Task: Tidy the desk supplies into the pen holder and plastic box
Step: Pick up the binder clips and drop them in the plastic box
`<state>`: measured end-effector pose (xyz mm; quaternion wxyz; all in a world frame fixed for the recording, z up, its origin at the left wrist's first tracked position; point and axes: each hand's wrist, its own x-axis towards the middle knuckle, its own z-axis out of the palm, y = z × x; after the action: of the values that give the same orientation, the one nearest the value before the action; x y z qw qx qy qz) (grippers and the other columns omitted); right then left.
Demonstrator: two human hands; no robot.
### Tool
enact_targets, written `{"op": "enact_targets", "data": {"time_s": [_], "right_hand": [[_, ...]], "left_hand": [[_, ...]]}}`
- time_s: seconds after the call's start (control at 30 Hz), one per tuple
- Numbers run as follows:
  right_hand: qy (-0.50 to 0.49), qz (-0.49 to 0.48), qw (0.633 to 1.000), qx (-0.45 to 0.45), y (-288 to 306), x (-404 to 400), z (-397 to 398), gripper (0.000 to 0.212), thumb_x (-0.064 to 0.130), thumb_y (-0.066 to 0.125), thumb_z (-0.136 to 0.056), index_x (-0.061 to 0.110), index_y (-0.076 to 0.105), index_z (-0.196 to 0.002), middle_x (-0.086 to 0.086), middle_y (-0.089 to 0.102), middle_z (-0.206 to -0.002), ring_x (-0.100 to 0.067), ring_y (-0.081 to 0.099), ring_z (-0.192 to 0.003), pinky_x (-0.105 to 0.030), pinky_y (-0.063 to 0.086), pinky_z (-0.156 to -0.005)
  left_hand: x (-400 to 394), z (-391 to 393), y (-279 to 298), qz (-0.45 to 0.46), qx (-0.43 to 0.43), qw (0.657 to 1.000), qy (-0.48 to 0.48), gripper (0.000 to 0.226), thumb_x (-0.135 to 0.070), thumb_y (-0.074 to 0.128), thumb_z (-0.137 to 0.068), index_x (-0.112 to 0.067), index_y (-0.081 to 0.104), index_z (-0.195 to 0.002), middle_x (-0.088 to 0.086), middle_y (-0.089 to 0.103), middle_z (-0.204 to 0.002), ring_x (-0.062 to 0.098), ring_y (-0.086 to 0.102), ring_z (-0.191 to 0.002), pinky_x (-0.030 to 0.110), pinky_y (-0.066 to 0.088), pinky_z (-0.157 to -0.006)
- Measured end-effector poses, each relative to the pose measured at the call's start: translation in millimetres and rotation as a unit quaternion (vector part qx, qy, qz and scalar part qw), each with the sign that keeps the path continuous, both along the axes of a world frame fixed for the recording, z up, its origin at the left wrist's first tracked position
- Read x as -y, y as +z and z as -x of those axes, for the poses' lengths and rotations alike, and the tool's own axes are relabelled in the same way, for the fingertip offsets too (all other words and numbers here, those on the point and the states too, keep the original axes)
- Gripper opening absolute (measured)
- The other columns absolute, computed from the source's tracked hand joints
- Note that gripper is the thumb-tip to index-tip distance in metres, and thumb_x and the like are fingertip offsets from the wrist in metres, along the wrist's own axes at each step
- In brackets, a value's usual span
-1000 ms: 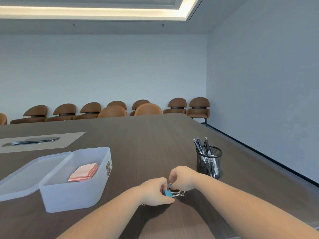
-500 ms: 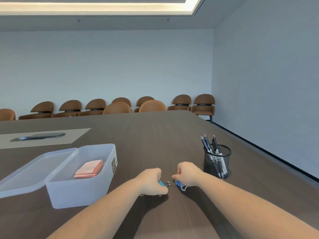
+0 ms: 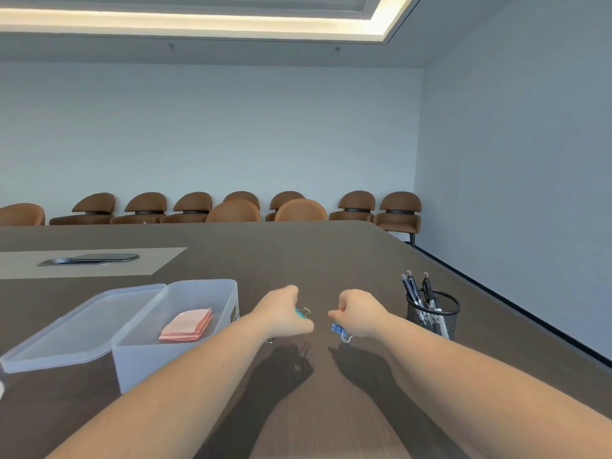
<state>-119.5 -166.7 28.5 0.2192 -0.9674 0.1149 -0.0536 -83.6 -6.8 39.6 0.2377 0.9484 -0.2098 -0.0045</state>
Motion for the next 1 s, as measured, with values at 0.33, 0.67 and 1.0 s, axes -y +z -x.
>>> {"op": "enact_targets", "data": {"time_s": [0.33,0.67,1.0], "right_hand": [[0.084,-0.134,0.985,0.075,57,-113,-37,0.028,0.016,0.049,-0.089,0.013,0.043,-0.062,-0.009,0.071,-0.08,-0.03,0.064,-0.078,-0.033,0.051,-0.072],[0.121,-0.092,0.988,-0.002,33,-205,-79,0.024,0.007,0.046,-0.085,0.013,0.037,-0.065,-0.007,0.054,-0.077,-0.026,0.046,-0.069,-0.025,0.03,-0.047],[0.135,0.1,0.982,-0.091,33,-230,-81,0.031,0.007,0.047,-0.089,0.012,0.041,-0.059,0.0,0.043,-0.059,-0.013,0.038,-0.049,-0.023,0.03,-0.048]], "left_hand": [[-119,-42,40,0.061,-0.061,0.98,0.177,0.024,-0.02,0.06,-0.076,-0.007,0.045,-0.089,0.003,0.038,-0.061,0.018,0.032,-0.045,0.02,0.025,-0.044],[-168,-56,-1,-0.016,-0.175,0.968,0.179,0.029,-0.023,0.069,-0.069,-0.01,0.048,-0.083,0.007,0.047,-0.073,0.023,0.041,-0.063,0.025,0.031,-0.056],[-176,-62,-7,0.039,-0.182,0.966,0.178,0.047,-0.028,0.081,-0.063,-0.006,0.058,-0.097,0.009,0.067,-0.101,0.024,0.068,-0.099,0.039,0.052,-0.1]]}}
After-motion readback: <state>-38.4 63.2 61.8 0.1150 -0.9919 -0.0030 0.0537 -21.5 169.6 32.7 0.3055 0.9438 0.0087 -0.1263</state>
